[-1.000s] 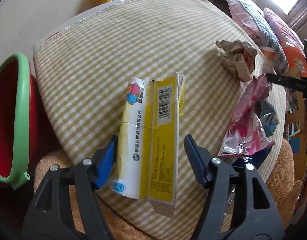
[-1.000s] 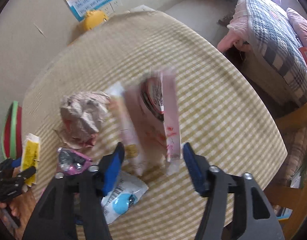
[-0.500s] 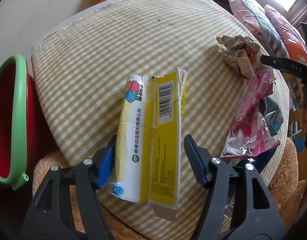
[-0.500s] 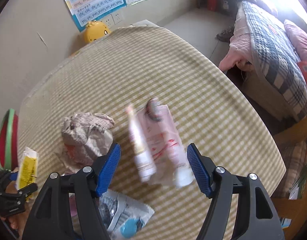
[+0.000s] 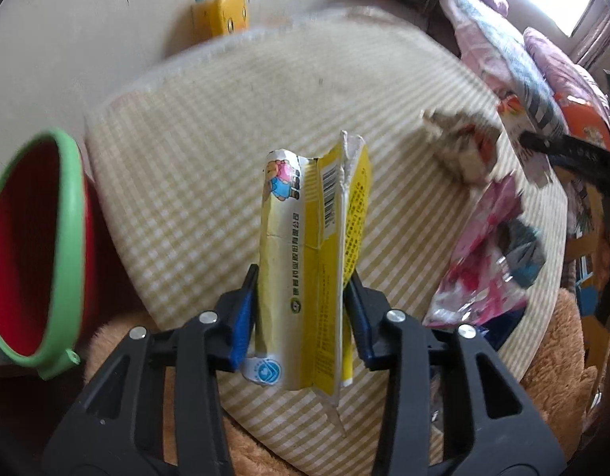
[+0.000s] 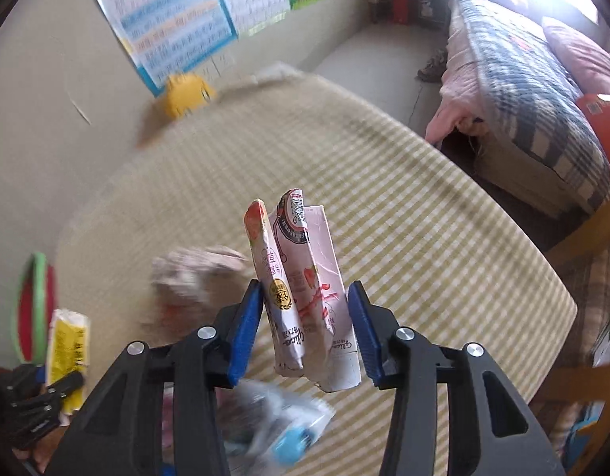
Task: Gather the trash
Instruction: 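Grasp the pink-and-white milk carton with the right tool while the left tool holds the box, then carry the yellow box and milk carton to the red bucket and open both tools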
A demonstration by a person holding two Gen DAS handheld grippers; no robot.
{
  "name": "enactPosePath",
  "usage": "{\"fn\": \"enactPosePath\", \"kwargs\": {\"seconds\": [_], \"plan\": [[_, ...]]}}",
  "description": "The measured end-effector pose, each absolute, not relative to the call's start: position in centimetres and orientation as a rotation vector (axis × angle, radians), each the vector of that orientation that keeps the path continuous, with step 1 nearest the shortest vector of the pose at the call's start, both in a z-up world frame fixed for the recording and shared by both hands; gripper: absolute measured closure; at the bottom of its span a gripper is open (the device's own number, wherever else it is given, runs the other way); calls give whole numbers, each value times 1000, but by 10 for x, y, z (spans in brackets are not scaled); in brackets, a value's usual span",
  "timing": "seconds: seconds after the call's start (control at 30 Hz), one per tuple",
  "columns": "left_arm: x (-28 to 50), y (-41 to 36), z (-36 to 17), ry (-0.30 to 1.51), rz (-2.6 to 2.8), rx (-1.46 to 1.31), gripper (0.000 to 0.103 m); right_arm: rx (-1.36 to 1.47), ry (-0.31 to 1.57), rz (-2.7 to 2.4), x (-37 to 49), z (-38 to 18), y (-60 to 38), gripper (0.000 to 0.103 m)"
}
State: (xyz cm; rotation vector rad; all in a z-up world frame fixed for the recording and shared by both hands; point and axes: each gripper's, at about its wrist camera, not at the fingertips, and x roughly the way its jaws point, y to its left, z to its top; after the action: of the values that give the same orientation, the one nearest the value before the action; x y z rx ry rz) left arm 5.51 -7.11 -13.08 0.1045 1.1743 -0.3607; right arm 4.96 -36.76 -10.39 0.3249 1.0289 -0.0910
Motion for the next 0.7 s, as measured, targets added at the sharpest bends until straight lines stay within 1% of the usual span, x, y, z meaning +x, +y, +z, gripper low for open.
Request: {"fn": "enactPosePath", "kwargs": {"seconds": [0.17,0.37,0.53,0.7], "plan": [[53,-74,-89,1043,-330,125,63,379,919,-65,18,-67,-348,60],[51,-69,-46,909,-307,112,63,405,835,-23,-5,-38,-316,59],[53,-66,-35,877,-285,105,63,385,832,28,-11,-28,-289,59],[52,-54,-37,883,-265,92,62,367,829,63,-14,-21,-266,59]]}}
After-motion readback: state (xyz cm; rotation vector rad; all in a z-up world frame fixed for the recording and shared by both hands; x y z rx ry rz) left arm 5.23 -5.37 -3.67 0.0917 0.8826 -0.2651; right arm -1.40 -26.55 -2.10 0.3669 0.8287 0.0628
